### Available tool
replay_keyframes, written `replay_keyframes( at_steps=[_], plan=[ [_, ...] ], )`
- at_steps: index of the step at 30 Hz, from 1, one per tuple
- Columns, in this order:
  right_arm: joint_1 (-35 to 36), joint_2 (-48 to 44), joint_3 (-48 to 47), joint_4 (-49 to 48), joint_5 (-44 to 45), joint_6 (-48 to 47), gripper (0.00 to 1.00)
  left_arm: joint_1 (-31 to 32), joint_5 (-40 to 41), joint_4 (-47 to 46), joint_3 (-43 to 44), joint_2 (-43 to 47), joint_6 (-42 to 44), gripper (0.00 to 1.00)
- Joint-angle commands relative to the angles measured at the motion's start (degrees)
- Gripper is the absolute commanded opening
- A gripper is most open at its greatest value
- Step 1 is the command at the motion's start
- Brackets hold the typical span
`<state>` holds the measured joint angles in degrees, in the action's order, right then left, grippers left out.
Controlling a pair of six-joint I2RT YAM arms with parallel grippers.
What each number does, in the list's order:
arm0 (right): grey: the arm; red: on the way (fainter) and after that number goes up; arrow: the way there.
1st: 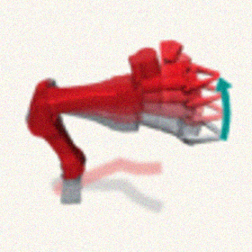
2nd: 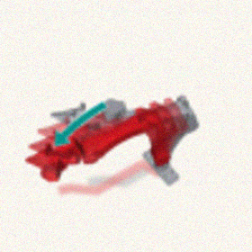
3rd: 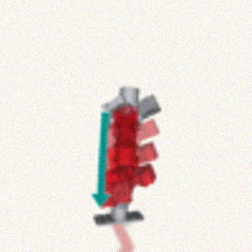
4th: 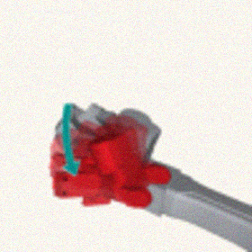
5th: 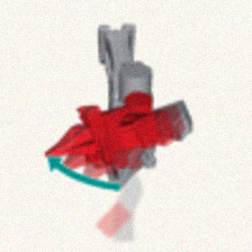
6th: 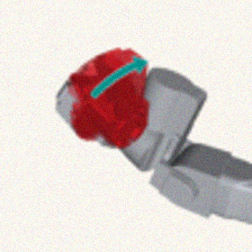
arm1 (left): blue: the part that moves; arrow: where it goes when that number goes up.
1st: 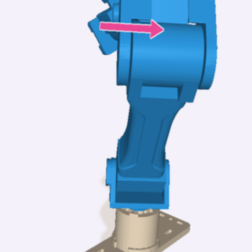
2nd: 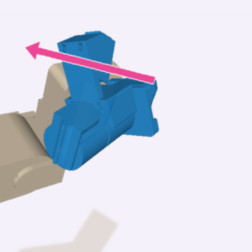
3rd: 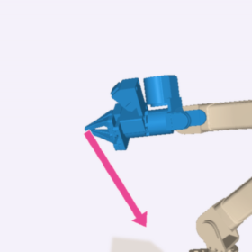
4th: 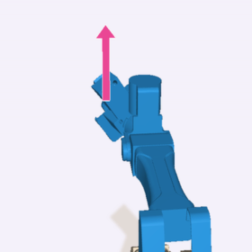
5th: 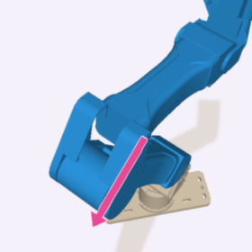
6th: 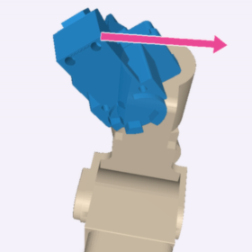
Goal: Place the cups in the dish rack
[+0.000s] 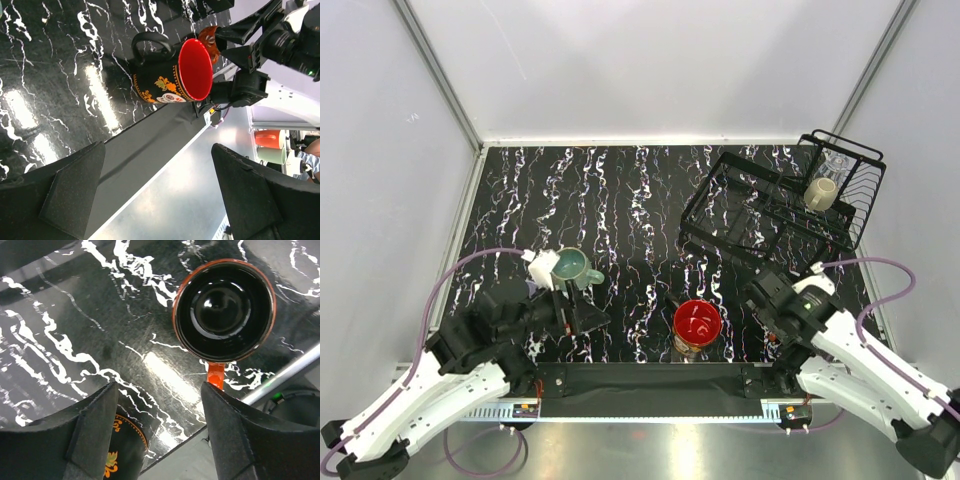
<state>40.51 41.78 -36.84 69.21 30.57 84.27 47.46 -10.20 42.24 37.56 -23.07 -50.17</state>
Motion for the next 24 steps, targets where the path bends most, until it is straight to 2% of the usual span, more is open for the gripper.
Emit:
replay_keyframes(
  at_steps=[1,7,9,11,12,18,24],
  plan=[
    [0.1,4.1,-3.7,2.8,4.2,4.6,0.75,0.3,1.1,-0.4,-0.3,1.5,0.9,0.94],
    [0.0,3.8,-3.8,4.9,6.6,8.8,0.61,0.3,1.8,0.0,-0.7,4.1,1.7,0.95],
    [-0.7,4.8,-4.4,5.9,7.5,8.8,0.61,0.3,1.8,0.4,-0.8,4.7,2.0,0.95],
    [-1.6,5.8,-4.9,8.0,9.8,8.8,0.61,0.3,1.7,0.8,-0.9,5.5,2.5,0.96],
    [-2.6,6.5,-4.6,8.0,10.1,8.0,0.7,0.3,1.6,1.0,-1.0,5.8,2.7,0.96],
    [-6.4,8.1,-2.4,-2.3,8.8,-6.0,0.74,0.3,1.3,1.2,-1.4,7.2,4.1,0.96],
    [-11.9,10.1,0.1,-11.1,5.8,-12.4,0.71,0.3,0.4,1.1,-1.8,7.6,4.7,0.97]
  ],
)
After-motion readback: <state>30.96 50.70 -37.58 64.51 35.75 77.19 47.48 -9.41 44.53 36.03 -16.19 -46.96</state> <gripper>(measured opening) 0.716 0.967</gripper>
